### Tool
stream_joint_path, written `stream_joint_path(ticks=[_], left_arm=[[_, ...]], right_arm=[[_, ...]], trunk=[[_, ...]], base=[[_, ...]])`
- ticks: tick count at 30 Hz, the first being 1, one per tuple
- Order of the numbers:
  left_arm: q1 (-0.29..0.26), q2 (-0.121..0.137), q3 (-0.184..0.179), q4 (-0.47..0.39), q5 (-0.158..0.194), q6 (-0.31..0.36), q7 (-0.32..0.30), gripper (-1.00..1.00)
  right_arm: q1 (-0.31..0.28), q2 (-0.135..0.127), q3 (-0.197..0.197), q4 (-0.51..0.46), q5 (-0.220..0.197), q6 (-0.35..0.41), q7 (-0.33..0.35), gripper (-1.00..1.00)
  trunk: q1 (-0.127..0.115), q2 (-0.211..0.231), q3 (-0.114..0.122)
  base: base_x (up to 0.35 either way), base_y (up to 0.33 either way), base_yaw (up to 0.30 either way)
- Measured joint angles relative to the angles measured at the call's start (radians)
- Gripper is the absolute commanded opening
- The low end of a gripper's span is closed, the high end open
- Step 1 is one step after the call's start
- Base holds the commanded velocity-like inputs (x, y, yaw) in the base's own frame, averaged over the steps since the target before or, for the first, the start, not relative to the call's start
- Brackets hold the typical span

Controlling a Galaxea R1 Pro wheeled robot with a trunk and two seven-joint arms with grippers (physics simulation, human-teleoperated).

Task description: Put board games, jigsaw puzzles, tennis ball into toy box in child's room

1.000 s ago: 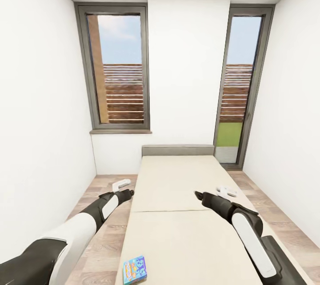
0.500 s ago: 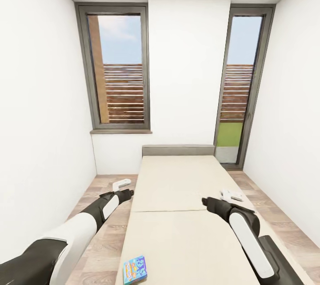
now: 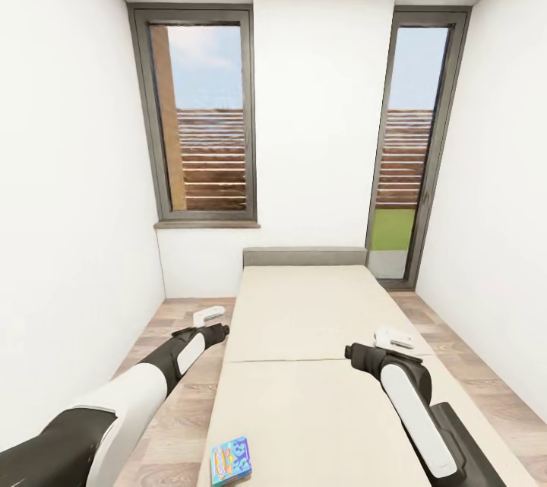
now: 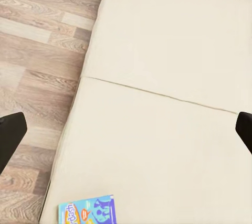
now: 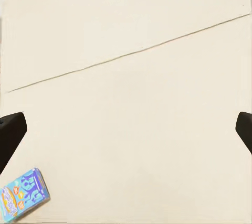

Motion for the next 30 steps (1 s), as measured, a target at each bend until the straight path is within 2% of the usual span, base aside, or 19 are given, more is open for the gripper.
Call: stream_joint_path(ticks=[13, 22, 30], left_arm=[[0.001, -0.023, -0.001, 0.0, 0.0, -0.005, 0.001, 1.0], [0.0, -0.028, -0.003, 0.0, 0.0, -0.005, 0.005, 1.0], [0.0, -0.027, -0.003, 0.001, -0.001, -0.003, 0.043, 1.0]], right_arm=[[0.0, -0.01, -0.02, 0.0, -0.001, 0.003, 0.116, 1.0], [0.001, -0.005, -0.021, 0.0, -0.001, 0.006, 0.127, 1.0], [0.001, -0.005, -0.021, 0.001, -0.002, 0.008, 0.127, 1.0]], trunk=[[0.0, 0.0, -0.02], [0.0, 0.0, -0.035], [0.0, 0.0, -0.048]], base=[[0.0, 0.0, -0.003], [0.0, 0.0, 0.0], [0.0, 0.0, 0.0]])
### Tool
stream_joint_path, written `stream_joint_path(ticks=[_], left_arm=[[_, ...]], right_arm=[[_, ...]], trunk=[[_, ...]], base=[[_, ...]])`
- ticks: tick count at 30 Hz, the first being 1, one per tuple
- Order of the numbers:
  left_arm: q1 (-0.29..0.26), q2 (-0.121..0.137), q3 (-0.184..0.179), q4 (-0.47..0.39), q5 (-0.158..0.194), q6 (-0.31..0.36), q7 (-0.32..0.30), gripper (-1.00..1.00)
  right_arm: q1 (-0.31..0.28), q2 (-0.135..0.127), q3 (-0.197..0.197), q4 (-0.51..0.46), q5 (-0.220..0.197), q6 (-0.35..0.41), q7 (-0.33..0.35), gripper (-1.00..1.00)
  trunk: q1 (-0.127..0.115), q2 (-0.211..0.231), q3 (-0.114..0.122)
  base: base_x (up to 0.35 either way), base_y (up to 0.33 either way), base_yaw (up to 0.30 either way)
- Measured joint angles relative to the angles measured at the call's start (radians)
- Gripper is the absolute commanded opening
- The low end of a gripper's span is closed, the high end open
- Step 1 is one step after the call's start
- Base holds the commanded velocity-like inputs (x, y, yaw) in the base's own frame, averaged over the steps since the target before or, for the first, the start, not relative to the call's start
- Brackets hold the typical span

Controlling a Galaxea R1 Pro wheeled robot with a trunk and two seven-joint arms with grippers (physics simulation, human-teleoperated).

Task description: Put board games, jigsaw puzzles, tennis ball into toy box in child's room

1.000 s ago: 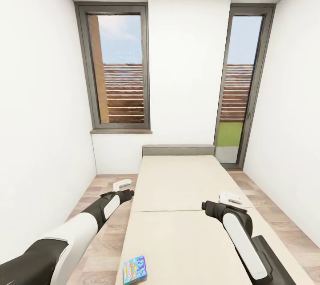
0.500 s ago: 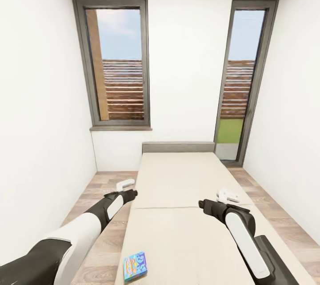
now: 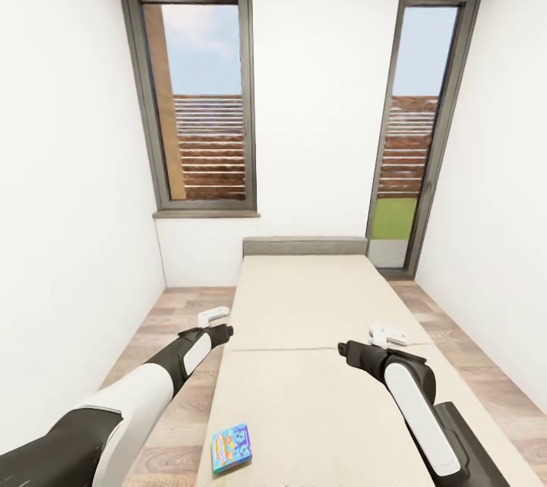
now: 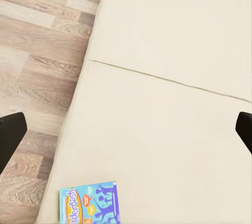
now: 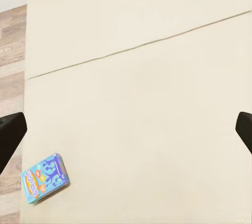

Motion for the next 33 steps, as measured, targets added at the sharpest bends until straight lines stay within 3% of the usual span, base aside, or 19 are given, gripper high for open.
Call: stream_joint_path(ticks=[19, 21, 24, 29, 31, 33], left_arm=[[0.001, 0.001, -0.001, 0.0, 0.0, 0.0, 0.007, 1.0], [0.0, 0.0, -0.001, -0.001, 0.001, 0.0, 0.007, 1.0], [0.0, 0.0, -0.001, 0.0, 0.0, -0.001, 0.007, 1.0], [0.001, -0.002, -0.002, -0.001, 0.0, -0.002, 0.007, 1.0], [0.001, -0.002, -0.002, -0.001, 0.0, -0.003, 0.007, 1.0], [0.001, -0.002, -0.002, 0.0, 0.0, -0.003, 0.007, 1.0]], right_arm=[[0.002, -0.006, -0.001, 0.0, -0.005, 0.001, 0.013, 1.0], [0.003, -0.009, -0.004, 0.0, -0.008, 0.0, 0.054, 1.0], [0.005, -0.013, -0.045, -0.001, -0.009, -0.002, 0.198, 1.0], [0.004, -0.018, -0.18, 0.0, 0.0, 0.0, 0.549, 1.0], [0.003, -0.023, -0.206, 0.001, 0.0, 0.001, 0.626, 1.0], [0.003, -0.031, -0.216, 0.002, -0.002, 0.001, 0.657, 1.0]], trunk=[[0.0, 0.0, -0.031], [0.0, 0.0, -0.035], [0.0, 0.0, -0.04], [0.0, 0.0, -0.048], [0.0, 0.0, -0.051], [0.0, 0.0, -0.055]], base=[[0.0, 0.0, 0.0], [0.0, 0.0, 0.0], [0.0, 0.0, 0.0], [0.0, 0.0, 0.0], [0.0, 0.0, 0.0], [0.0, 0.0, 0.0]])
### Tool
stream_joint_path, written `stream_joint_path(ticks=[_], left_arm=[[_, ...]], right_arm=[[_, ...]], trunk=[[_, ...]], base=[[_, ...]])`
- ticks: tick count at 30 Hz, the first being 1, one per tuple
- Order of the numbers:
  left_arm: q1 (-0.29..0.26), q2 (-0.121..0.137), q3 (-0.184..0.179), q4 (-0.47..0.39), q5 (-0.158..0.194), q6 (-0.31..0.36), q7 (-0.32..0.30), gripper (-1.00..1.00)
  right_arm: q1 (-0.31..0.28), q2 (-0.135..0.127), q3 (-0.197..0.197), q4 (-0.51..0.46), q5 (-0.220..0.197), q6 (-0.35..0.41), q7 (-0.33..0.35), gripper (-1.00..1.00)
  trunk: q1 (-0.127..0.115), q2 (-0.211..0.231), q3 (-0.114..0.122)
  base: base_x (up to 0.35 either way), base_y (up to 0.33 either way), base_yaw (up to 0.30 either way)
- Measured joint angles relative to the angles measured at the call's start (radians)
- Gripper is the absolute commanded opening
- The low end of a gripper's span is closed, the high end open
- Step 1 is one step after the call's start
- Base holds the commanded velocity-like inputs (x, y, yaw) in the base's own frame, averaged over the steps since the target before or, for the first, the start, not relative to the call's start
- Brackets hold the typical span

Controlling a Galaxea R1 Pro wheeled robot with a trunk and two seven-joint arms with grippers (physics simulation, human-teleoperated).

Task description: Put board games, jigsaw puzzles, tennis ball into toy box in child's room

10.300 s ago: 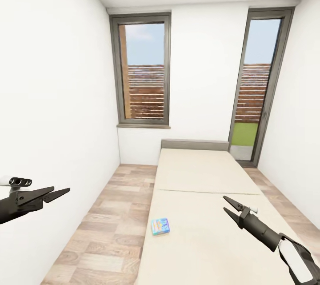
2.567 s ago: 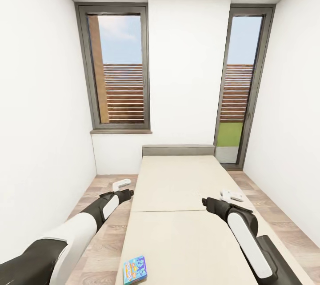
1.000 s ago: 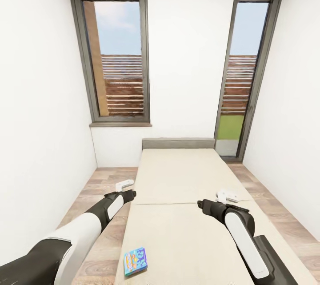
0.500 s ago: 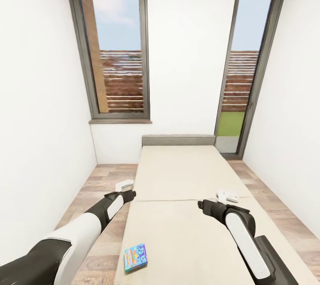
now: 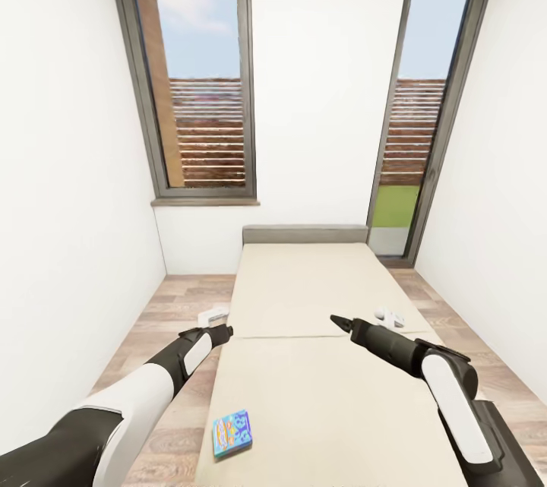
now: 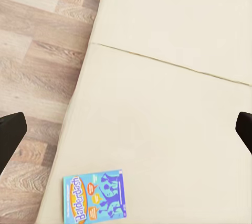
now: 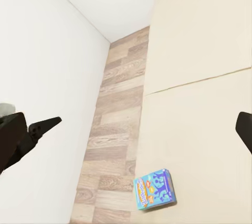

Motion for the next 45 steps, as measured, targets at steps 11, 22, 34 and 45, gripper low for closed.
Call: stream_joint_path(ticks=[11, 22, 34, 45], left_arm=[[0.0, -0.001, 0.001, 0.0, 0.0, -0.001, 0.0, 1.0], [0.001, -0.002, 0.002, 0.0, 0.0, -0.002, 0.0, 1.0], [0.0, -0.006, 0.002, 0.0, 0.0, -0.003, 0.0, 1.0], [0.001, -0.01, 0.002, 0.0, 0.0, -0.003, 0.0, 1.0]], right_arm=[[0.0, -0.035, -0.017, 0.003, -0.005, 0.0, 0.056, 1.0], [0.0, -0.036, -0.017, 0.007, -0.007, 0.0, 0.058, 1.0], [0.0, -0.036, -0.017, 0.007, -0.008, 0.0, 0.058, 1.0], [0.0, -0.036, -0.017, 0.009, -0.009, 0.0, 0.058, 1.0]], trunk=[[0.0, 0.0, -0.018], [0.0, 0.002, -0.034], [0.0, 0.002, -0.054], [0.0, 0.002, -0.072]], base=[[0.0, 0.0, 0.0], [0.0, 0.0, 0.0], [0.0, 0.0, 0.0], [0.0, 0.0, 0.0]])
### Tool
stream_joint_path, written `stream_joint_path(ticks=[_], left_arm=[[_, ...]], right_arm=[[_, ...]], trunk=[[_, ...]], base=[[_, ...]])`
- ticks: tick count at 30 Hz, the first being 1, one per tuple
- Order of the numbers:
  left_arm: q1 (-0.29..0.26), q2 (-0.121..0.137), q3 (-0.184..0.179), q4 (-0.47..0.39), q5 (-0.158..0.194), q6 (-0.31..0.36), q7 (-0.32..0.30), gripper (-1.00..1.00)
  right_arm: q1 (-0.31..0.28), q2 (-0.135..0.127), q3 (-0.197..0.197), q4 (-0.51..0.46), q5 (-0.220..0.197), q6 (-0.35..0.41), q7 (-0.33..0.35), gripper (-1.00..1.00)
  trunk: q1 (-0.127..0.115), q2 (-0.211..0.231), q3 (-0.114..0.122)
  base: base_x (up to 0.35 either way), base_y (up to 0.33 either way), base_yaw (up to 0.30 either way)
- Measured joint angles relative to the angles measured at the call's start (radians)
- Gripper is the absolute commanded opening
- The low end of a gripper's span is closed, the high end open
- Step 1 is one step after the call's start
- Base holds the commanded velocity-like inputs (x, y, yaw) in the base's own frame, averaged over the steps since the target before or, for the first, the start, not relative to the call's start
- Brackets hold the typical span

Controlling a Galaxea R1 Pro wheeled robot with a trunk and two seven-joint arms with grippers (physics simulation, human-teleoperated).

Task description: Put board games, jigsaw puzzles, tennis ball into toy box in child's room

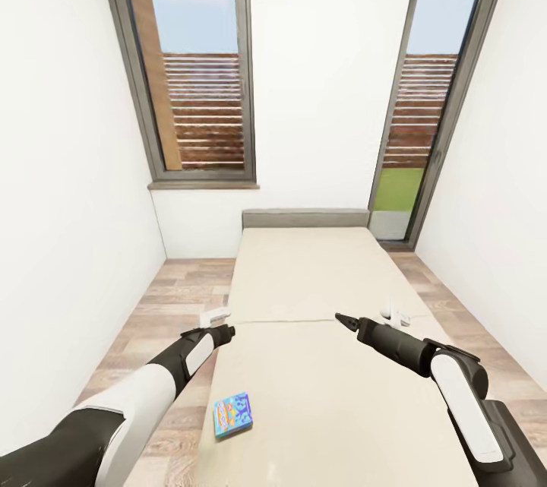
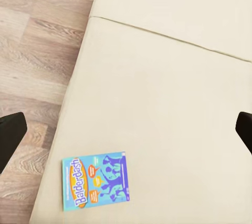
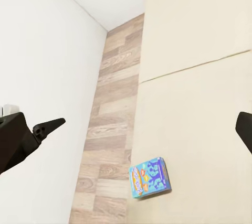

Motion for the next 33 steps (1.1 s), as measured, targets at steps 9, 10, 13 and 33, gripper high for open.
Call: stream_joint_path(ticks=[9, 10, 13, 33], left_arm=[[0.0, -0.001, 0.0, 0.0, 0.0, 0.0, 0.0, 1.0], [0.0, -0.001, 0.0, 0.0, 0.0, 0.0, 0.0, 1.0], [-0.001, -0.001, 0.0, 0.0, 0.0, 0.0, 0.0, 1.0], [0.0, -0.001, 0.0, 0.0, 0.0, -0.003, 0.0, 1.0]], right_arm=[[0.0, 0.0, -0.001, 0.0, -0.004, 0.0, 0.0, 1.0], [0.0, 0.0, -0.001, 0.0, -0.004, 0.0, 0.0, 1.0], [0.0, 0.0, -0.001, 0.0, -0.004, 0.0, 0.0, 1.0], [0.0, 0.0, -0.001, 0.0, -0.008, 0.0, 0.001, 1.0]], trunk=[[0.0, 0.0, -0.015], [0.0, 0.0, -0.017], [0.0, 0.0, -0.022], [0.0, 0.0, -0.055]], base=[[0.0, 0.0, 0.0], [0.0, 0.0, 0.0], [0.0, 0.0, 0.0], [0.0, 0.0, 0.0]])
